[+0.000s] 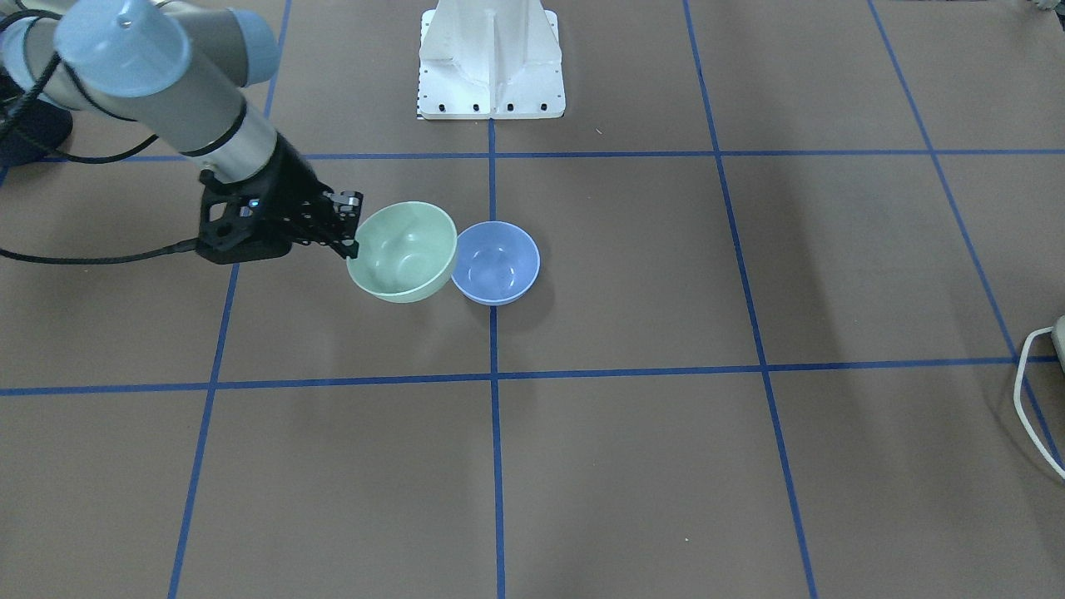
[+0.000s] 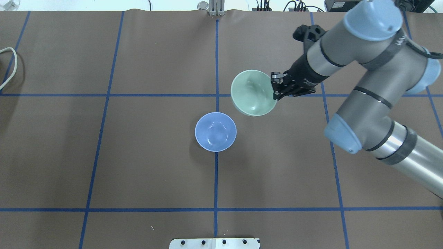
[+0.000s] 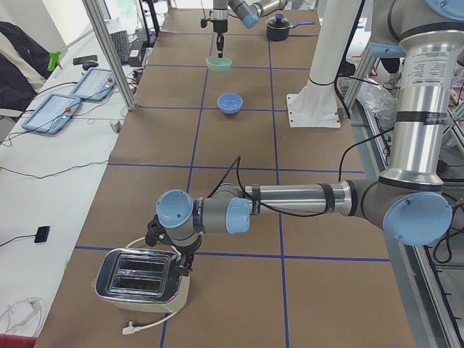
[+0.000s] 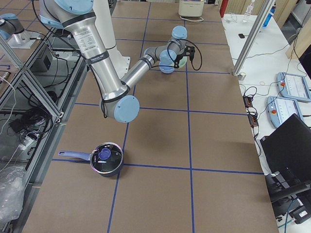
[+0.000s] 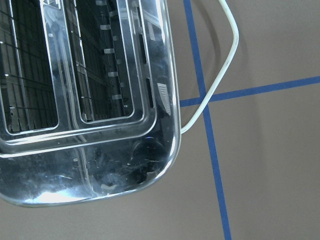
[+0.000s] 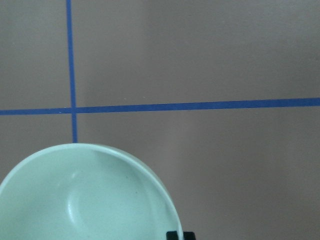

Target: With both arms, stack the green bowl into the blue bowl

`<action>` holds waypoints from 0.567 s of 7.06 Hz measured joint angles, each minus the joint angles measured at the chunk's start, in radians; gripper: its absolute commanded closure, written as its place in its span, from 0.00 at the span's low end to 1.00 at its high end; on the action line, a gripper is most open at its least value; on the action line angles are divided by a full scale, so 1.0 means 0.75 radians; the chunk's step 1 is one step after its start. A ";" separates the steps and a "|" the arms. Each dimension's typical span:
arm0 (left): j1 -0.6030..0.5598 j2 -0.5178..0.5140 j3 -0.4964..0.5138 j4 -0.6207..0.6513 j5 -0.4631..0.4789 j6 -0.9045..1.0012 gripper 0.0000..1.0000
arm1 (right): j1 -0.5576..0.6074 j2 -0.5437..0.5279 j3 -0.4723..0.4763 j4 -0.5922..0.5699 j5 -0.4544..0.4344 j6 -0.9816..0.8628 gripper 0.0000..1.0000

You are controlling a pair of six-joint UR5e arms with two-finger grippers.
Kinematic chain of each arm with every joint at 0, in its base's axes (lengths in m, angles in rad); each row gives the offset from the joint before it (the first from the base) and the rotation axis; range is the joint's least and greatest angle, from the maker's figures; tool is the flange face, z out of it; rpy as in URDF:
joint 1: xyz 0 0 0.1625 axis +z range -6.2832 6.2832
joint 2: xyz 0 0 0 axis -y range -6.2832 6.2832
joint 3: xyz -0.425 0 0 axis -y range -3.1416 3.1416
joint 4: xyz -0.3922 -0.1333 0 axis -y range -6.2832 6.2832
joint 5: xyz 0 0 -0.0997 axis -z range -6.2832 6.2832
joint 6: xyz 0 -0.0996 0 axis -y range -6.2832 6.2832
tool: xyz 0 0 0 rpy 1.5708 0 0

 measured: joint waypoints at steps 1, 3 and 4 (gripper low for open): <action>0.000 0.000 0.001 0.000 0.000 0.000 0.02 | -0.088 0.130 -0.041 -0.107 -0.120 0.069 1.00; 0.000 -0.002 0.002 0.000 0.000 -0.001 0.02 | -0.217 0.265 -0.167 -0.170 -0.261 0.146 1.00; 0.001 -0.002 0.002 0.000 0.000 -0.002 0.02 | -0.254 0.276 -0.203 -0.175 -0.292 0.149 1.00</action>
